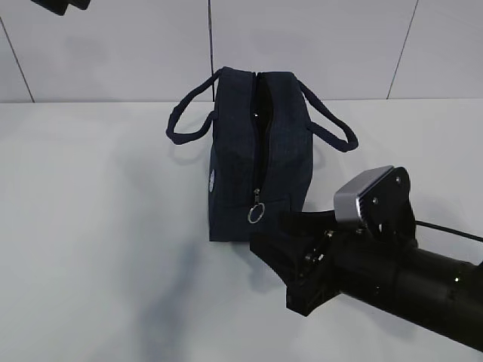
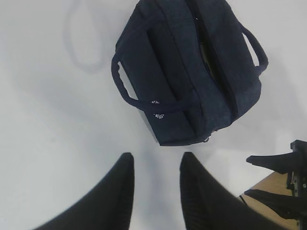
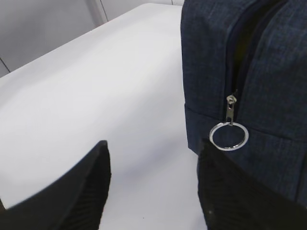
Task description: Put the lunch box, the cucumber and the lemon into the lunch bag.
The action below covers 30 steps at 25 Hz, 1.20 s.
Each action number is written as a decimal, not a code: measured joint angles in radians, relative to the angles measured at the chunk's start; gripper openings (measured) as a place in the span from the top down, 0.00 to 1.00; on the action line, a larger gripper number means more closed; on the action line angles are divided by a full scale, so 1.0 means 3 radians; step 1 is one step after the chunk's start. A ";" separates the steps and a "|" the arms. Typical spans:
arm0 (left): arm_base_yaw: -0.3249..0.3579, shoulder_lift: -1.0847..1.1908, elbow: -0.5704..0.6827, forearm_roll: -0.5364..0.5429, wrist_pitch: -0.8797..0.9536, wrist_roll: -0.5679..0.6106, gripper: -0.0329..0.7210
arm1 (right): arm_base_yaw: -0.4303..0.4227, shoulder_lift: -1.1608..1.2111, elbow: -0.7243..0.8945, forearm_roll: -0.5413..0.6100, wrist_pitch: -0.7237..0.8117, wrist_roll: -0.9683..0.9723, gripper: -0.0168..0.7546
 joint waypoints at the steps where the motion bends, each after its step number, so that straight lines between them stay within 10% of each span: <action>1: 0.0000 0.0000 0.0000 0.0000 0.0000 0.0000 0.64 | 0.0000 0.0079 0.0000 0.0000 -0.0092 0.0000 0.41; 30: 0.0000 0.0000 0.0000 0.0008 0.0000 0.0000 0.64 | 0.0000 0.1097 -0.0693 0.0501 -0.0330 -0.0136 0.41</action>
